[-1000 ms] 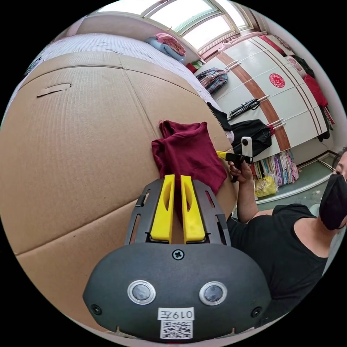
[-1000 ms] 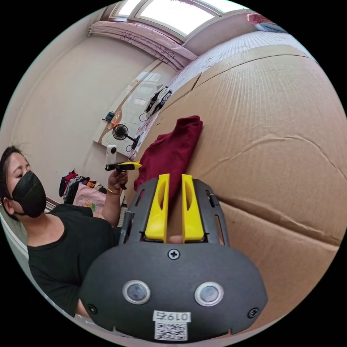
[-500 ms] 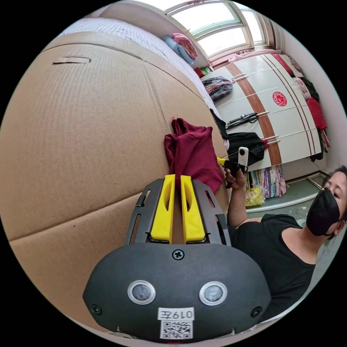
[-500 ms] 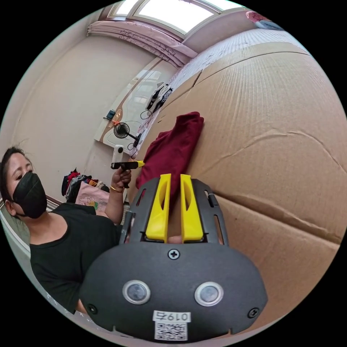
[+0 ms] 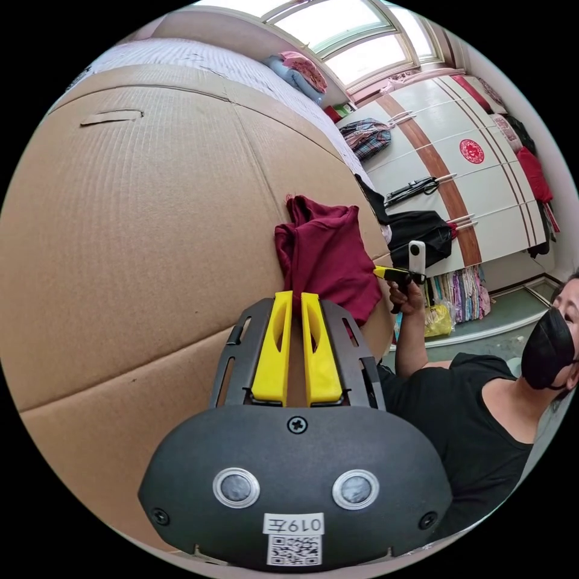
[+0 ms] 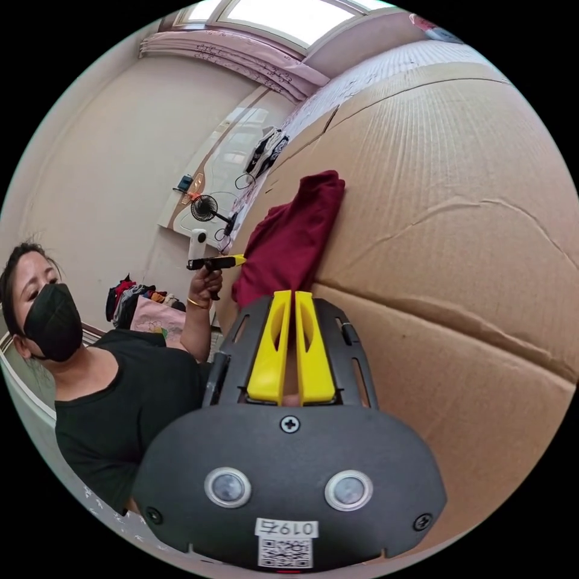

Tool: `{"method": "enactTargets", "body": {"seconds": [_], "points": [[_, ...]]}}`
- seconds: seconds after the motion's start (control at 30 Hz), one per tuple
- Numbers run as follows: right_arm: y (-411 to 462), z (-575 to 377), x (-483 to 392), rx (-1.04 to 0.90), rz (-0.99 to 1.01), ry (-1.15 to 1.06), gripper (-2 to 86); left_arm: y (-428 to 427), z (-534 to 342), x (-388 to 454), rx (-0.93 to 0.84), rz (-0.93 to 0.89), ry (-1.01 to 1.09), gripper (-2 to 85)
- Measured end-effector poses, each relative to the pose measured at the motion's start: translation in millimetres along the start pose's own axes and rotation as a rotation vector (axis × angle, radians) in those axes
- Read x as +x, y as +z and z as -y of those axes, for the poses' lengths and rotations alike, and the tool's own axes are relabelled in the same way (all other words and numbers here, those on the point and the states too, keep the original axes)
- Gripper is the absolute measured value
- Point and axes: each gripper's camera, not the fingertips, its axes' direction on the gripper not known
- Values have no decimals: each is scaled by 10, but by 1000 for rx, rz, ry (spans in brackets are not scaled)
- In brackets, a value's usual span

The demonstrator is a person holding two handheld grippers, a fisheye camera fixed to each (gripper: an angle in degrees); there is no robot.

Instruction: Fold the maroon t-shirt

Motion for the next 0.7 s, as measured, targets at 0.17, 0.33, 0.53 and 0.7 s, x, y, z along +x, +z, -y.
{"method": "enactTargets", "body": {"seconds": [0.17, 0.33, 0.53, 0.7], "points": [[-126, -82, 36, -5, 45, 33, 7, -37, 50, -42, 1, -4, 0, 20], [-266, -220, 57, 6, 132, 36, 8, -77, 100, -86, -1, -8, -2, 20], [-385, -193, 85, -14, 161, 40, 5, -125, 162, -134, -4, -8, -3, 19], [-542, -141, 63, -5, 79, 25, -2, -181, 204, -146, -10, 12, 12, 20]]}}
